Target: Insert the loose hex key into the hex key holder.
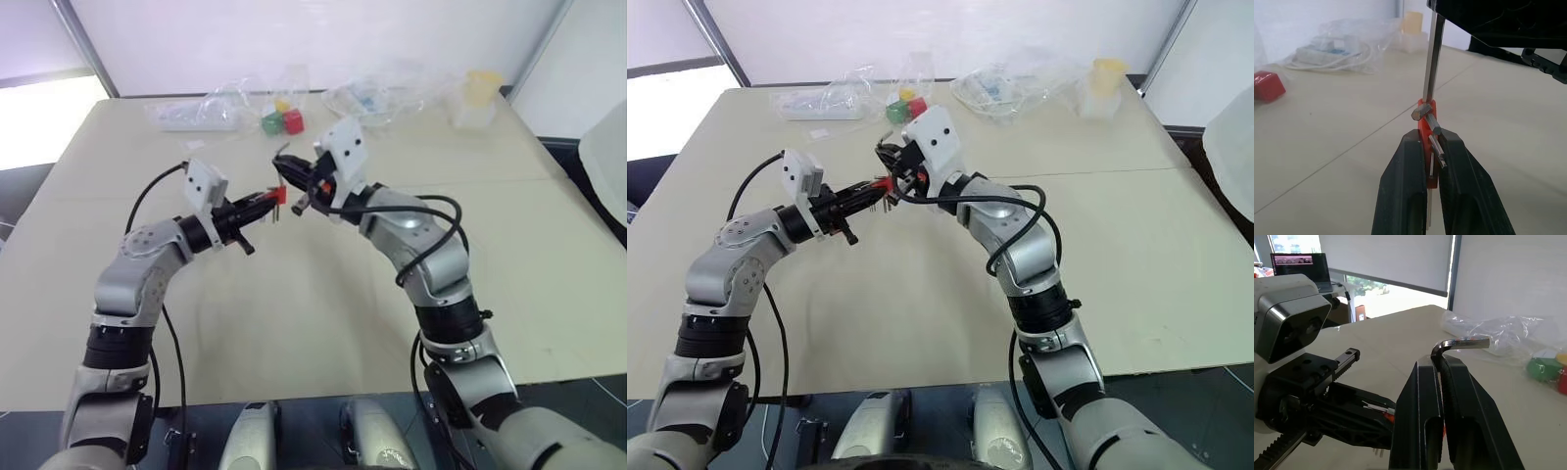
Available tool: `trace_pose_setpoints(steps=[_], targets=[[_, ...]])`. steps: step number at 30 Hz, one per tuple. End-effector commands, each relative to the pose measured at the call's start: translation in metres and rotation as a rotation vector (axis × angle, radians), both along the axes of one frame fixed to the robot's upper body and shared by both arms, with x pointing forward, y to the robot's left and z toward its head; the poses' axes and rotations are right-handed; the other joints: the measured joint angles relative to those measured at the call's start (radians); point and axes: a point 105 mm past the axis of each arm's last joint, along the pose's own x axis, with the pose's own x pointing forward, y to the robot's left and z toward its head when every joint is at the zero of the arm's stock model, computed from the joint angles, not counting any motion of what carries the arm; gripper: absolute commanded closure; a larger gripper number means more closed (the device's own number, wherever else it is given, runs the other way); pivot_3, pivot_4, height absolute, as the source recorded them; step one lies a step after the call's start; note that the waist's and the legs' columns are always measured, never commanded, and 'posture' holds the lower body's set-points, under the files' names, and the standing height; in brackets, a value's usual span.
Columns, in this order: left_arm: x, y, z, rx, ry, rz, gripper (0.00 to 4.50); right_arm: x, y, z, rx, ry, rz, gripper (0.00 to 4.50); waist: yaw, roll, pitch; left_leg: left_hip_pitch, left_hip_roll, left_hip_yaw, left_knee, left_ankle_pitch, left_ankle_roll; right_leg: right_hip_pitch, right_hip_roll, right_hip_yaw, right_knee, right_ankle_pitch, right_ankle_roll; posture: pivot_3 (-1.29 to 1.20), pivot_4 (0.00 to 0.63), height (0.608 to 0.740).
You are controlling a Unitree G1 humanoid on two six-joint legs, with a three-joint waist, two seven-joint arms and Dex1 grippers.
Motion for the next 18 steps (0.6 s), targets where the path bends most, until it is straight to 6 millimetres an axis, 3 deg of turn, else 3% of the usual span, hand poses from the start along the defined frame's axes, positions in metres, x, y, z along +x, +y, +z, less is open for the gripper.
trace_pose_setpoints(steps=[1, 18], targets=[[-0.004, 0.002, 0.032, -0.021, -0.118, -0.002, 4.5, -0.003, 0.005, -0.006, -0.028, 0.025, 0.014, 4.46, 0.0, 0.0, 0.0, 0.0, 0.0, 0.0, 0.0, 0.0, 0.0, 0.0, 0.0, 0.0, 0.0, 0.0, 0.0, 0.0, 0.15, 0.74], [-0.008, -0.004, 0.028, -0.013, -0.123, -0.012, 4.5, 0.018, -0.012, -0.016, -0.121, 0.103, -0.086, 4.46, 0.0, 0.0, 0.0, 0.0, 0.0, 0.0, 0.0, 0.0, 0.0, 0.0, 0.0, 0.0, 0.0, 0.0, 0.0, 0.0, 0.15, 0.74]])
